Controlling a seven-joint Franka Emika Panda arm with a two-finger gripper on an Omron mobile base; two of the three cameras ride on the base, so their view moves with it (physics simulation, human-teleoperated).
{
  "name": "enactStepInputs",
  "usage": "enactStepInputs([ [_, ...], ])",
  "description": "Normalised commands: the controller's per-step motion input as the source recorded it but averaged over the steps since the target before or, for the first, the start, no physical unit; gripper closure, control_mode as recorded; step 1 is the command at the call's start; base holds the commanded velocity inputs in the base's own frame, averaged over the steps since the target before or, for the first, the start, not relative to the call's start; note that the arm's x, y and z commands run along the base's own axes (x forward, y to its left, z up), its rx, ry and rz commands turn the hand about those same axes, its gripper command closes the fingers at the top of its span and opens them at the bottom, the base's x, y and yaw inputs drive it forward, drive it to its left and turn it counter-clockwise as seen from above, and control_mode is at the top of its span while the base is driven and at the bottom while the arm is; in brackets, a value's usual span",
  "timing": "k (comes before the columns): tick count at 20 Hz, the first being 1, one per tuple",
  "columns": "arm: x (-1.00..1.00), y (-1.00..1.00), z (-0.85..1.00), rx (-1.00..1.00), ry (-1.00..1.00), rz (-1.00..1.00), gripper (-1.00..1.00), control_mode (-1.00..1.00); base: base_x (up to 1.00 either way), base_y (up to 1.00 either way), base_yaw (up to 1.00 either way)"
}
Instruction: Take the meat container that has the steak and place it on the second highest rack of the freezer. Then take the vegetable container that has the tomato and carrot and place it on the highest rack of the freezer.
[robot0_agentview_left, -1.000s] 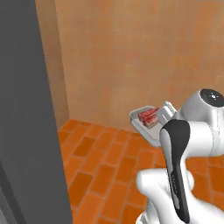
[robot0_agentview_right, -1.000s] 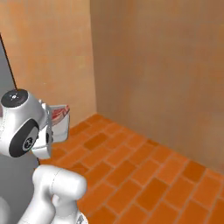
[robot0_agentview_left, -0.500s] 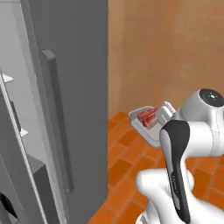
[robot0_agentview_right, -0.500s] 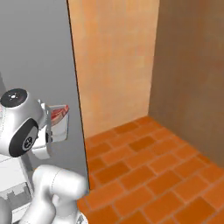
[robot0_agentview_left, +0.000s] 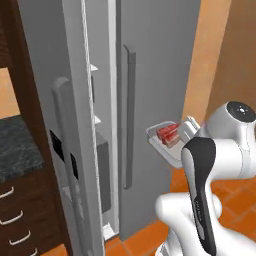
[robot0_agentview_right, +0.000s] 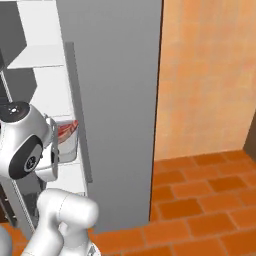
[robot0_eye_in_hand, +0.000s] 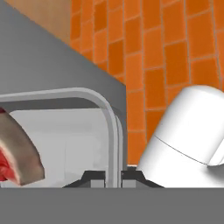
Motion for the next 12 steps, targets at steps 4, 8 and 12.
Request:
enactStepInputs([
  [4, 0.0, 0.0, 0.0, 0.0, 0.0, 0.0, 1.0, 1.0, -0.39, -0.71, 0.66],
  [8, 0.0, 0.0, 0.0, 0.0, 0.0, 0.0, 1.0, 1.0, 0.0, -0.81, 0.59],
  [12, 0.0, 0.0, 0.0, 0.0, 0.0, 0.0, 1.0, 1.0, -0.18, -0.62, 0.6],
])
